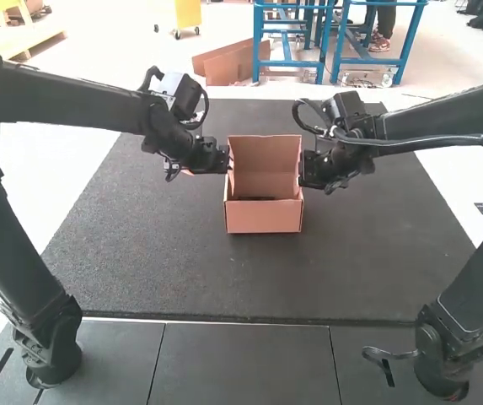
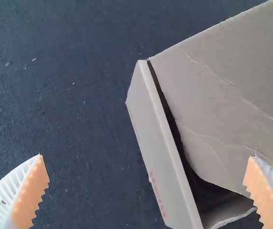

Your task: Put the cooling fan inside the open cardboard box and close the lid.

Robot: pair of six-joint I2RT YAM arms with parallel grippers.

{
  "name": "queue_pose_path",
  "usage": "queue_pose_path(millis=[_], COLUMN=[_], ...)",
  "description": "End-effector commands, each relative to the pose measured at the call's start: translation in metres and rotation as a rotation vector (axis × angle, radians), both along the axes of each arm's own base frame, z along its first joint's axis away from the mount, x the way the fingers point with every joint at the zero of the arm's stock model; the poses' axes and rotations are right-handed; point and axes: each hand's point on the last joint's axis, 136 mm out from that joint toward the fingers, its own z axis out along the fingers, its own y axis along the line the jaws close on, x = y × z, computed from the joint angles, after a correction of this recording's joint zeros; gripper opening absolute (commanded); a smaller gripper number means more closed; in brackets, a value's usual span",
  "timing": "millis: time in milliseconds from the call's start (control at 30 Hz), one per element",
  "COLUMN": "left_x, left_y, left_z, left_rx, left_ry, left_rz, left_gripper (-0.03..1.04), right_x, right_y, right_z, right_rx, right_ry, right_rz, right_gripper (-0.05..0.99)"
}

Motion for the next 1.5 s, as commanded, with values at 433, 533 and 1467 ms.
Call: queue_pose_path(millis=[433, 533, 1467], left_x=[-0.05, -0.058, 0.057], left_y=[-0.011, -0.007, 0.034], left_z=[-0.01, -0.014, 0.063], left_rx=[-0.009, 0.013, 0.117], left_ry=[0.079, 0.108, -0.158], left_rz=[-0.087, -0.098, 0.119], left_gripper=[0.97, 0.97, 0.97], right_x=[-0.033, -0.032, -0.032], right_y=[-0.007, -0.008, -0.061], right_z=[-0.004, -0.001, 0.141], right_rx=[-0.025, -0.022, -0.007], right_ry=[-0.012, -0.012, -0.319], right_rz=[-0.004, -0.02, -0.111], right_gripper=[0.07, 0.59, 0.92])
